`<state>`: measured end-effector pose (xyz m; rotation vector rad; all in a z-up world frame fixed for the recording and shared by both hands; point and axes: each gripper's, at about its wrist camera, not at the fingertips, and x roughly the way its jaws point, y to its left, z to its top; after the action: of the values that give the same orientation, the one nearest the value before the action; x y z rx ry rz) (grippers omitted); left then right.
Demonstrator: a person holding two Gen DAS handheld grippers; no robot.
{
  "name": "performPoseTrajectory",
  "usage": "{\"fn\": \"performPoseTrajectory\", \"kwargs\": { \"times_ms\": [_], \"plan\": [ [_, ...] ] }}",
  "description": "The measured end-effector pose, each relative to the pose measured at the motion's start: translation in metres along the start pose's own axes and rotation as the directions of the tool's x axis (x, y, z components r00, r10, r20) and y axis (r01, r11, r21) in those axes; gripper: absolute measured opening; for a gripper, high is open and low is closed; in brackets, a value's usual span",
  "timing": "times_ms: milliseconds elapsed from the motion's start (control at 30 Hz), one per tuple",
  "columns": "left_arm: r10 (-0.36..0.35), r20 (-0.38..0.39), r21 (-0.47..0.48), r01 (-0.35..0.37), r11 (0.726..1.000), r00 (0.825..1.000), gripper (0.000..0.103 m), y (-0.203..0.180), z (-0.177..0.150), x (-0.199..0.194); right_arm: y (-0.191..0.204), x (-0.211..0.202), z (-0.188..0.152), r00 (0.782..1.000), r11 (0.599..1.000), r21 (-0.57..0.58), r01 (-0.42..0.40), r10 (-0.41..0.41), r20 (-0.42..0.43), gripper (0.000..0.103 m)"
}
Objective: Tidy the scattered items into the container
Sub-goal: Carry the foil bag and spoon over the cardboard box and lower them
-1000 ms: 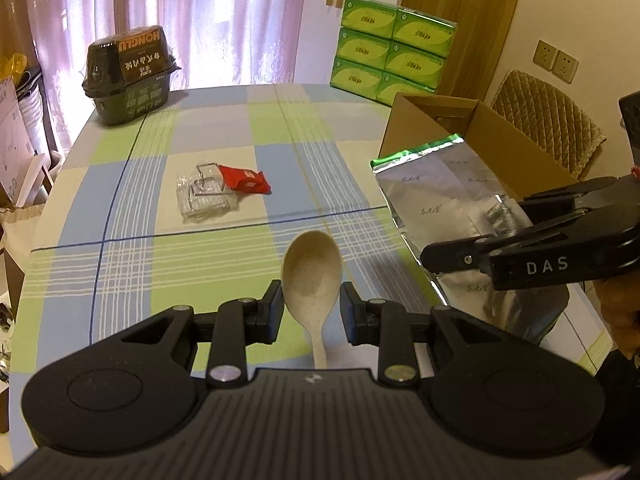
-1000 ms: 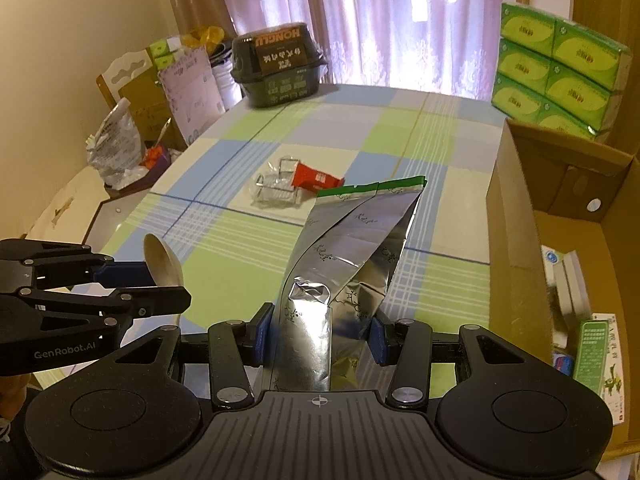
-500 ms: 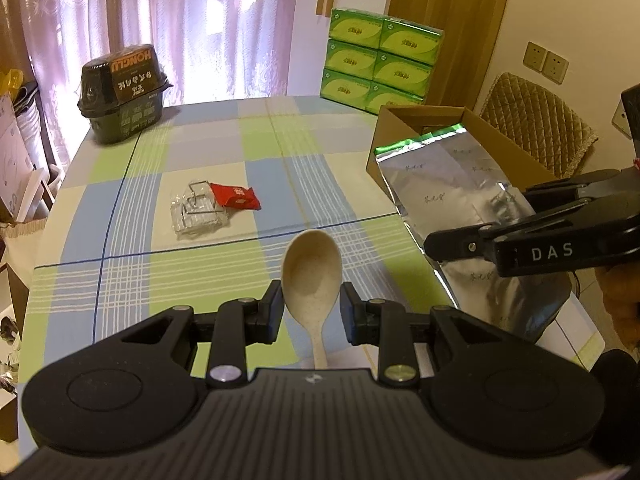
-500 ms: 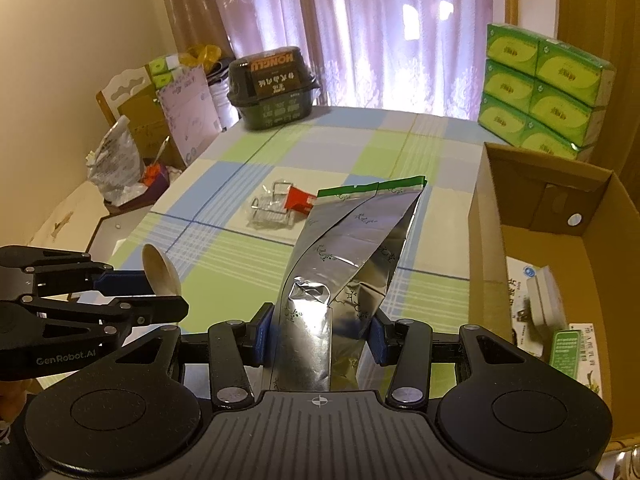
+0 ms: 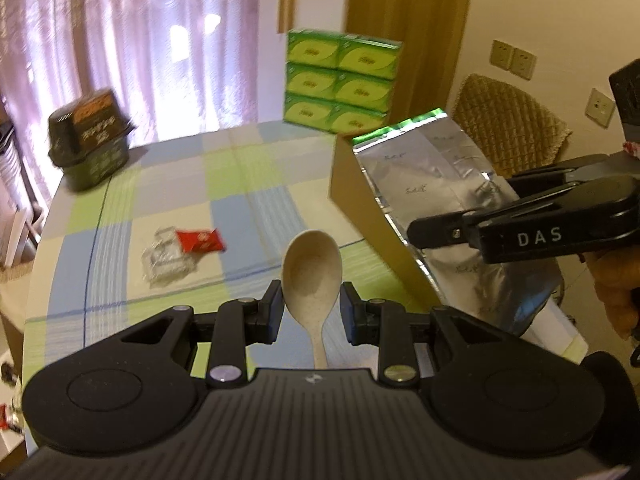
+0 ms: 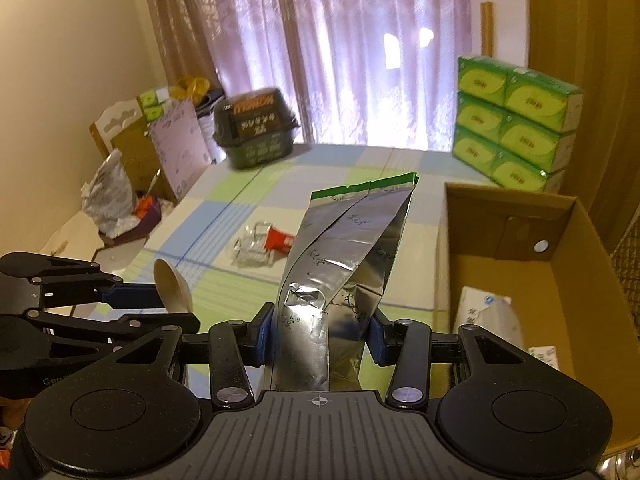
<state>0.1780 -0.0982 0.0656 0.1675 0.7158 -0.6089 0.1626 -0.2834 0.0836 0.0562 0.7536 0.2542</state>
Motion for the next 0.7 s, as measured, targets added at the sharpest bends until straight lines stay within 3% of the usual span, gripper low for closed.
{"fn": "performPoseTrajectory", "kwargs": {
  "times_ms": [367,700],
  "plan": [
    [-0.117,0.042,0.07,0.114,0.991,0.992,0.025,-0.055,0.062,0.01,-0.062,-0.051,0.034,0.991,0.994,0.036,0.102,-0.104,0.085,0.048],
    [-0.239,0.052,0.077,0.235,0.969,0.97,0.025,-0.105,0.116,0.049,-0.139,-0.072,0.036,0.974,0.975,0.084,0.206,-0.213,0.075,0.048]
  ]
}}
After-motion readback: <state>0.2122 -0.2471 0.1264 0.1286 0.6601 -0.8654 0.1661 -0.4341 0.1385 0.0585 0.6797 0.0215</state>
